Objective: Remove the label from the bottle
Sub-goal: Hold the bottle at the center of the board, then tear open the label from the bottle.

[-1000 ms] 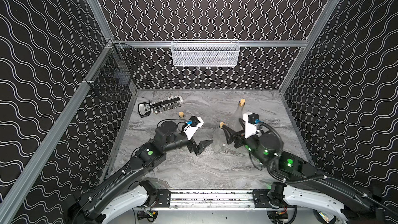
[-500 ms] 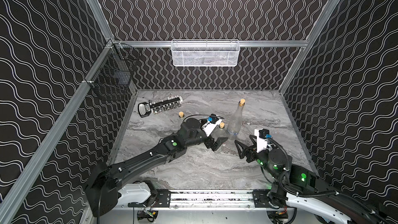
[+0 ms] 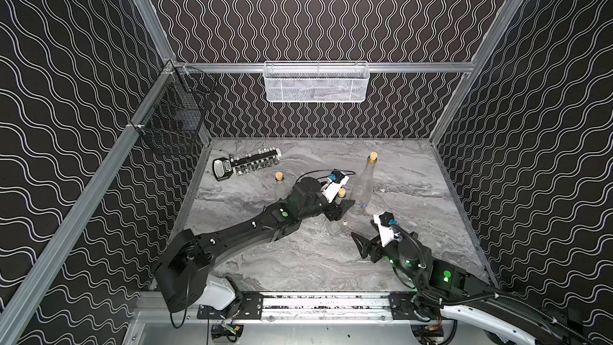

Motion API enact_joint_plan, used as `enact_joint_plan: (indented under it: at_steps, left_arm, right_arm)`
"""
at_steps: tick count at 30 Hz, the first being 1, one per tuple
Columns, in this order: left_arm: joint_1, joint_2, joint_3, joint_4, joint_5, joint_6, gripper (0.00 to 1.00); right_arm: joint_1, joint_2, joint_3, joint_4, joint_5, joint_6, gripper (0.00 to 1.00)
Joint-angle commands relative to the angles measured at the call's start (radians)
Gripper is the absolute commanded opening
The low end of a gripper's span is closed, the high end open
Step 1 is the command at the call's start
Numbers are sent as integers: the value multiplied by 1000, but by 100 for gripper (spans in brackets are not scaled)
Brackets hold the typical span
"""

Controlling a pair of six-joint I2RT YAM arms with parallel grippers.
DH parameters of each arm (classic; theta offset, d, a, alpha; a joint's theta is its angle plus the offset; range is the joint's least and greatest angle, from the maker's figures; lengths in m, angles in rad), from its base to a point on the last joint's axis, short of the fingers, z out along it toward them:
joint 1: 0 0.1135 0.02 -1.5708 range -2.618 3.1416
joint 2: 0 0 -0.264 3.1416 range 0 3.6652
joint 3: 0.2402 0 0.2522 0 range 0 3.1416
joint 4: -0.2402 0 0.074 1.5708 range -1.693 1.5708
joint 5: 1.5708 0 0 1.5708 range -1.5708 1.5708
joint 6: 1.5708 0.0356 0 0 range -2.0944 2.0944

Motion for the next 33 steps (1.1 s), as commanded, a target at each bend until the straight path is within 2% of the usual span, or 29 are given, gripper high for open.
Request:
enact_joint_plan:
  at_steps: [1, 6, 11, 16, 17, 24, 33]
  left_arm:
    - [-2, 9, 13, -11, 15, -1, 58]
    - [-2, -8, -17, 10, 2, 7, 38]
    - [-3, -7, -17, 11, 9, 15, 27]
    - [-3, -2, -19, 11, 18, 16, 2]
    - [-2, -4, -20, 9, 15, 16, 0]
    - [-2, -18, -16, -7, 20, 31, 0]
    - [-5, -18, -11, -28, 34, 38, 0]
  right_arm:
    - [-1, 15, -52, 181, -17, -64, 85]
    - [-1, 90, -103, 293, -11, -99, 83]
    - [-1, 201, -145, 462, -14, -168, 76]
    - [0, 274, -187, 644, 7, -212, 69]
    - [0, 280, -195, 670, 16, -218, 68]
    - [-1, 318, -229, 774, 53, -251, 66]
    - [-17, 479, -199, 902, 67, -286, 59]
